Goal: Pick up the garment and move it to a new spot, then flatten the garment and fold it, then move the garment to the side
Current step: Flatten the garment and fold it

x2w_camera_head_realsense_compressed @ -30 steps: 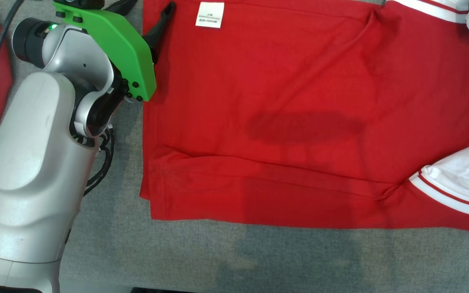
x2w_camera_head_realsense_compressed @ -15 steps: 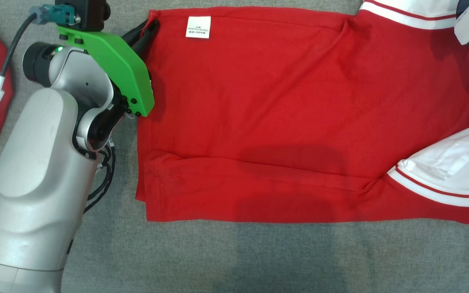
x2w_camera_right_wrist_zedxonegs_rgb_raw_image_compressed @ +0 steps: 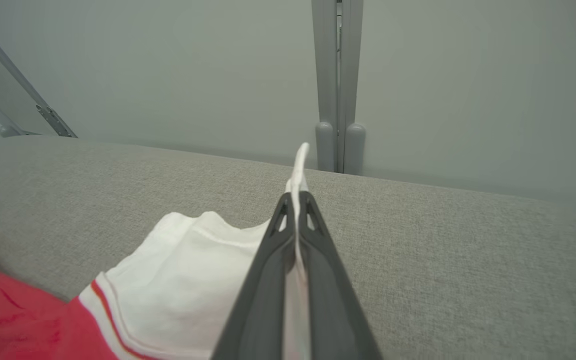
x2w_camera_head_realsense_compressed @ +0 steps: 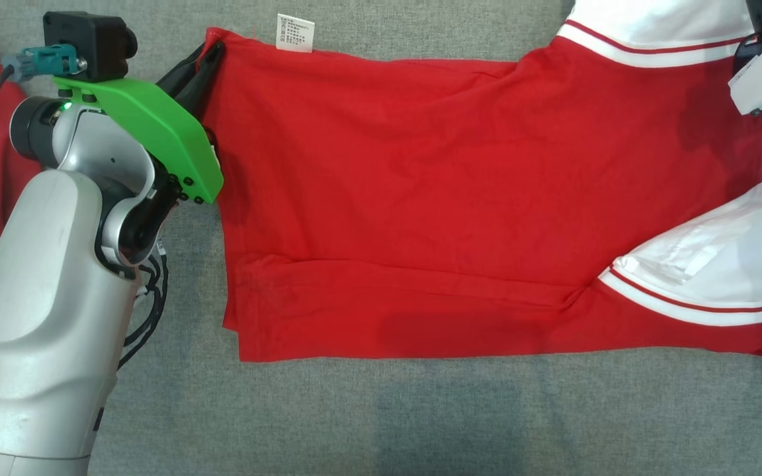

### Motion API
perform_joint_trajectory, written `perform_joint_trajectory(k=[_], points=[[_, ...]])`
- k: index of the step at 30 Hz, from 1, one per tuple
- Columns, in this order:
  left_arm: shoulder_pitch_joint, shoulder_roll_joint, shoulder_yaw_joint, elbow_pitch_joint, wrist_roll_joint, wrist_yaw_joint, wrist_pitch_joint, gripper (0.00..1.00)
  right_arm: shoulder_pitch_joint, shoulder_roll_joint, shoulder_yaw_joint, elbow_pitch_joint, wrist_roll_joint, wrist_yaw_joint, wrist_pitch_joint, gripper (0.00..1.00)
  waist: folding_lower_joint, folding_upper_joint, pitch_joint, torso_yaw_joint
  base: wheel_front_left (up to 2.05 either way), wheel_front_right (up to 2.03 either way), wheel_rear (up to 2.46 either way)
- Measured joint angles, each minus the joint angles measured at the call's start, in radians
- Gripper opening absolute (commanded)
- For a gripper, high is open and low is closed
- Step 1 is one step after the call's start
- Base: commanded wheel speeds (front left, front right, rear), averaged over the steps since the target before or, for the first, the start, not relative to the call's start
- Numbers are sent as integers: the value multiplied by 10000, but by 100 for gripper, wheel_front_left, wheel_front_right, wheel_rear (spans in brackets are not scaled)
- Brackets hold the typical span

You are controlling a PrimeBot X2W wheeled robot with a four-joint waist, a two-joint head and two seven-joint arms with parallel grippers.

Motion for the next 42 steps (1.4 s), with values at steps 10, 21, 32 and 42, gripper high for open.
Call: perform_joint_trajectory(k=[10,21,32,42], points=[[195,15,-36,-35,0,40,6,0,71,-209,-67,-35,23,6,-169,0,0,0,-307,-177,0,0,0],[846,-21,-268,-148,42,29,-489,0,911,65,-176,-245,500,88,-928,0,0,0,-654,-197,0,0,0],[2682,33,-274,-330,15,-35,-1133,0,3253,510,-546,-577,1189,82,-1950,0,-1,0,-1637,-301,0,0,0],[3695,226,21,-863,-178,263,-1244,0,5256,909,-767,-1375,1758,-119,-2345,0,-1,0,-2486,-679,0,0,0]])
